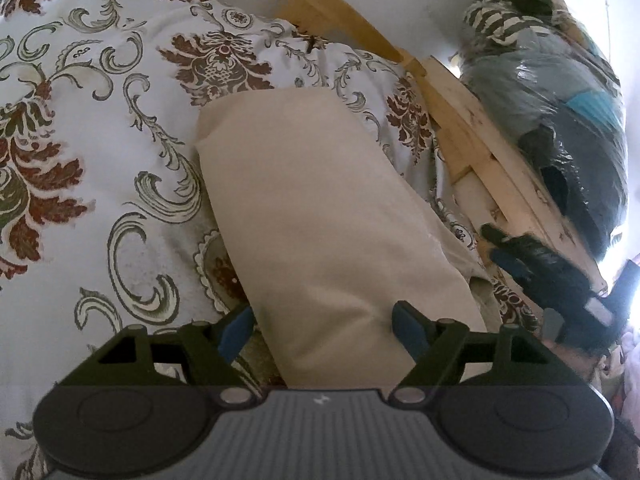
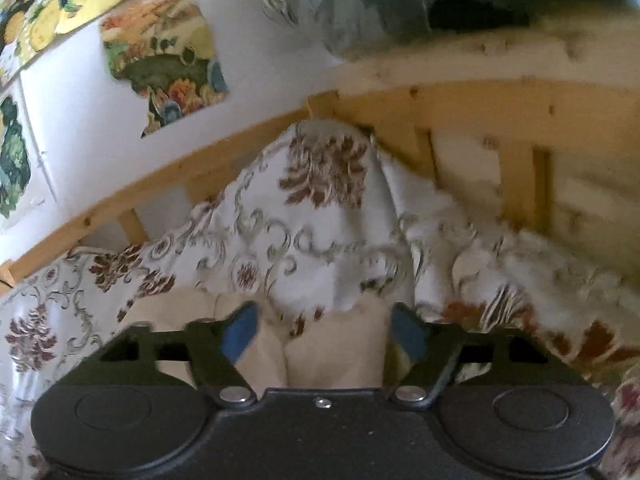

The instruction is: Fold large clothes

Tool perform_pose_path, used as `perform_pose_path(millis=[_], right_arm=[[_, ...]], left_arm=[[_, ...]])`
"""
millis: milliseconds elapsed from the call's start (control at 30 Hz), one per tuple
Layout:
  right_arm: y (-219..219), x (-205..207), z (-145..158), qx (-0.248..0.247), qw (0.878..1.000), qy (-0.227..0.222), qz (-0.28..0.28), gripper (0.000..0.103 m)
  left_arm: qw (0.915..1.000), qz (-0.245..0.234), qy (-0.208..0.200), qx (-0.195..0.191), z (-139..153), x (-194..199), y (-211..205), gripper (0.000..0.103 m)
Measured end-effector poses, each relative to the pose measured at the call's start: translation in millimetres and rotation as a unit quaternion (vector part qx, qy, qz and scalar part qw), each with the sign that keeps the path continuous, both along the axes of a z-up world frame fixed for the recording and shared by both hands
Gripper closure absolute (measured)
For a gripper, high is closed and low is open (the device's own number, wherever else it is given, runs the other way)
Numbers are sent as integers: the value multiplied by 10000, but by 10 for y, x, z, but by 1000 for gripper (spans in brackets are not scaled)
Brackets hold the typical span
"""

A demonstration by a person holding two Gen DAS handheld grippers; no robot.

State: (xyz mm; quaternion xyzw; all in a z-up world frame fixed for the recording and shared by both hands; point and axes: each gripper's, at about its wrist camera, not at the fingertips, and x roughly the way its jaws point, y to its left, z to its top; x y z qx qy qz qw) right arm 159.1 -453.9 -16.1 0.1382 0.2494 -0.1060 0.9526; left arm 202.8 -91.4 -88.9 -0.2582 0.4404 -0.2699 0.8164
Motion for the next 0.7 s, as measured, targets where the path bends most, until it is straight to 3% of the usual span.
perform_pose_path(millis=[67,100,167,233,300,367,533,700], right_arm=[[106,136,-93,-456,9983,331,175,71],[155,229,-189,-620,9957,649,223,74],[177,292,-284,-760,9931,871,183,76],[208,247,-186,-800,9947,633,116,75],[283,124,-31,-819,9961,32,323,72],[408,115,0,-874,9930,-200,764,57],[676,413,-293,-857,9808,669,1618,53],[788,505,-467,-1307,9710,902,1786,50]], left_arm=[[10000,-13,-13,50,-1,0,-7,22],[9999,-18,-45,130,4,-3,-19,21],[9995,-18,-114,285,23,-17,-37,20],[9992,-1,-142,366,43,-32,-53,20],[9991,35,-103,410,46,-34,-74,20],[9992,59,-43,399,34,-36,-73,20],[9992,24,48,393,0,-3,-58,20],[9989,-22,36,471,-44,20,-95,18]])
